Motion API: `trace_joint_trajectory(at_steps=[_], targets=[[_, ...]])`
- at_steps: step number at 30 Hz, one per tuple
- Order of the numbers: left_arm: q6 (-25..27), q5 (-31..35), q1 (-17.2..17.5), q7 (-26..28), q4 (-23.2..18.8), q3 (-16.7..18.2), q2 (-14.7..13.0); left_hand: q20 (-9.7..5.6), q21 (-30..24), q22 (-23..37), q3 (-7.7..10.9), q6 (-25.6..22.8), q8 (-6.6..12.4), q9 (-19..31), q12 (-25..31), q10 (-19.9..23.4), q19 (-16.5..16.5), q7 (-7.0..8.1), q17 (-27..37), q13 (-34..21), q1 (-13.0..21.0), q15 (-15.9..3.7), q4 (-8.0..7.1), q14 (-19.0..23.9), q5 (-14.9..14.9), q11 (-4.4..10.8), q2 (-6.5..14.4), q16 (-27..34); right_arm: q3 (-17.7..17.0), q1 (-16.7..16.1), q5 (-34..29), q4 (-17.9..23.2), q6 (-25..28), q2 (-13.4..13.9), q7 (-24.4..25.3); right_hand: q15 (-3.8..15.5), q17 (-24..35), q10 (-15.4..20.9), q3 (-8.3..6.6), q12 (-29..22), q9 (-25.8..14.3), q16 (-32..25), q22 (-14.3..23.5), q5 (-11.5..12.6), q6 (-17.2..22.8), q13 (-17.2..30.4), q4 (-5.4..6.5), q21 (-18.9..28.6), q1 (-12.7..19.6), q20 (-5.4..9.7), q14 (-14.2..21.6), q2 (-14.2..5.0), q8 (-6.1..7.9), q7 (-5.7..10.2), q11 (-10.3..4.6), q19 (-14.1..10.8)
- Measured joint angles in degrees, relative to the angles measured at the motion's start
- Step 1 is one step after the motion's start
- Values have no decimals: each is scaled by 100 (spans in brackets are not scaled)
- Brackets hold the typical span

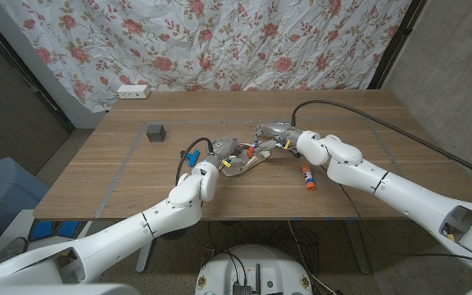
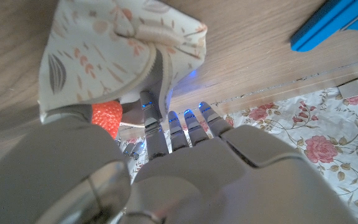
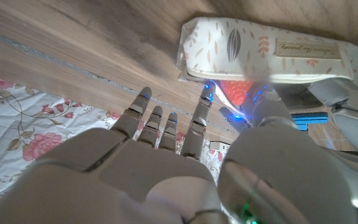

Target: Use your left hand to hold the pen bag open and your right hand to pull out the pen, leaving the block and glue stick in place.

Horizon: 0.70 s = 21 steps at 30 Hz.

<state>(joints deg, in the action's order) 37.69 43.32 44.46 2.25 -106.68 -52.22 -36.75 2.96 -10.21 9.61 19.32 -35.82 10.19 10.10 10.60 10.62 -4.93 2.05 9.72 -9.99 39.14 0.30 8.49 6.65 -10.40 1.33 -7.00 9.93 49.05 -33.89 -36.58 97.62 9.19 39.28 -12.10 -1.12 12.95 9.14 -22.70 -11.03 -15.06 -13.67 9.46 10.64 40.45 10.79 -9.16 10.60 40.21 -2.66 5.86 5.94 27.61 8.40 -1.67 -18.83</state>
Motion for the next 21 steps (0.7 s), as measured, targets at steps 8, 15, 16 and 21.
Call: trace_joint_trajectory(at_steps=[8, 15, 16, 21], targets=[[-5, -1, -1, -12, 4, -6, -2, 0, 0, 0, 0, 0, -1, -1, 0, 0, 0, 0, 0, 0, 0, 0, 0, 0, 0, 0, 0, 0, 18, -27, -37, 12, 25, -12, 50, 20, 0, 39, 1, -22, -27, 0, 0, 0, 56, 0, 1, 0, 37, 0, 61, 38, 45, -57, 3, 0], [-8, -1, -1, -25, 10, -8, -2, 0, 0, 0, 0, 1, -4, -2, 0, -26, 0, 0, 0, 0, -30, 0, 0, 0, 0, -26, 30, 0, 37, -28, -53, 8, 30, -32, 58, 20, 0, 39, 24, -22, -26, 0, 0, 0, 59, 0, 25, 0, 37, 0, 61, 38, 45, -60, 3, 0], [-9, -2, -1, -26, 14, -9, -1, 0, 0, 0, 0, 1, -4, -2, 0, -32, 0, 1, 0, 0, -30, 0, 0, 0, 0, -32, 30, 0, 40, -28, -55, 5, 33, -35, 59, 20, 0, 39, 24, -22, -26, 0, 0, 0, 59, 0, 25, 0, 37, 0, 61, 38, 73, -60, 3, 0], [-20, -8, -2, -28, 25, -11, 3, 0, 0, 0, 0, 1, -5, -6, 0, -32, 0, 1, 0, 0, -30, 0, 0, 0, 0, -32, 30, 0, 51, -26, -59, -24, 39, -51, 60, 20, 25, 39, 26, -22, -26, 0, 0, 0, 101, 0, 23, 0, 37, 0, 61, 38, 100, -61, 3, 1]])
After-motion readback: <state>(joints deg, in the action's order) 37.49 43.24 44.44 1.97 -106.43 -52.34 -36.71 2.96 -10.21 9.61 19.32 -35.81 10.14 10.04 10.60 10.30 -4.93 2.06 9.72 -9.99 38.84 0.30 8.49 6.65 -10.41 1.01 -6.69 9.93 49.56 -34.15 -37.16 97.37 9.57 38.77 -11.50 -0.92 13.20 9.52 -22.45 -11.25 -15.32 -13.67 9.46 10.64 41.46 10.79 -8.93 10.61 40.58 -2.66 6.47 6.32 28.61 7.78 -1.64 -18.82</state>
